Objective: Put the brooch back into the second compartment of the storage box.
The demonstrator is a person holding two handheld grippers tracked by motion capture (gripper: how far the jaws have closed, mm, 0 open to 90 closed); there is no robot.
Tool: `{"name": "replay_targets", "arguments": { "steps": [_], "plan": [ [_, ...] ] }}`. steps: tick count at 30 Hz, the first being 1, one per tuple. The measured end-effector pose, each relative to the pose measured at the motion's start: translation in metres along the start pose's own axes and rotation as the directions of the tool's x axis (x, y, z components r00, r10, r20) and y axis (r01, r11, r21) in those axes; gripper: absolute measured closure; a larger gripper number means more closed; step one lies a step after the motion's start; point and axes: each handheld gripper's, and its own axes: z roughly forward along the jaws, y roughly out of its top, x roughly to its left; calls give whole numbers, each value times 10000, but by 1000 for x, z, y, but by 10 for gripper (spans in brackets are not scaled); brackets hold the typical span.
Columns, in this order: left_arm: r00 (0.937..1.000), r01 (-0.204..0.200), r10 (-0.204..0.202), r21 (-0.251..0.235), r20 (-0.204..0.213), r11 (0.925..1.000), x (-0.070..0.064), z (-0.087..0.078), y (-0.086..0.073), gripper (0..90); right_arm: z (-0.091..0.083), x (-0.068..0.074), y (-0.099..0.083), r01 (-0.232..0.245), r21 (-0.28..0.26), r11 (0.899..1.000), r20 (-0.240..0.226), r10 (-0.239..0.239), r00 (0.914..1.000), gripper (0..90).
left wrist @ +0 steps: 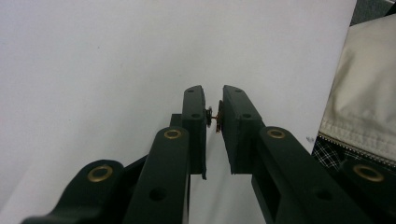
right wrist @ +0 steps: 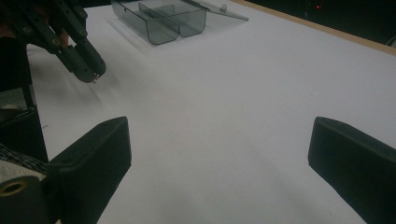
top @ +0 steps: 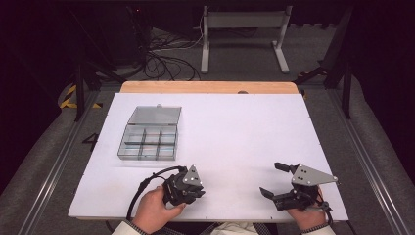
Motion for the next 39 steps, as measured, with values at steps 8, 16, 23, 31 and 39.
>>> {"name": "replay_targets", "arguments": {
  "steps": [8, 16, 23, 31, 39],
  "plan": [
    [9998, 73, -82, -466, -180, 9989, 1, -10, -1, 797, 0, 0, 0, 17, 20, 10000, -5, -17, 10000, 66],
    [9999, 89, -98, -689, -136, 9976, 2, -15, -1, 797, 1, 0, 0, -9, 25, 10000, -27, 9, 10000, 66],
    [9996, 86, -111, -878, -275, 9961, 3, -21, -1, 797, 1, 0, 0, 9, 41, 10000, -20, -9, 10000, 66],
    [9983, 132, -194, -1119, -548, 9936, 9, -33, -2, 797, 1, 0, 0, 7, 68, 10000, -23, -7, 10000, 66],
    [9966, 165, -269, -1311, -780, 9912, 15, -46, -2, 797, 2, 0, 0, -1, 90, 10000, -29, 2, 10000, 66]
  ]
}}
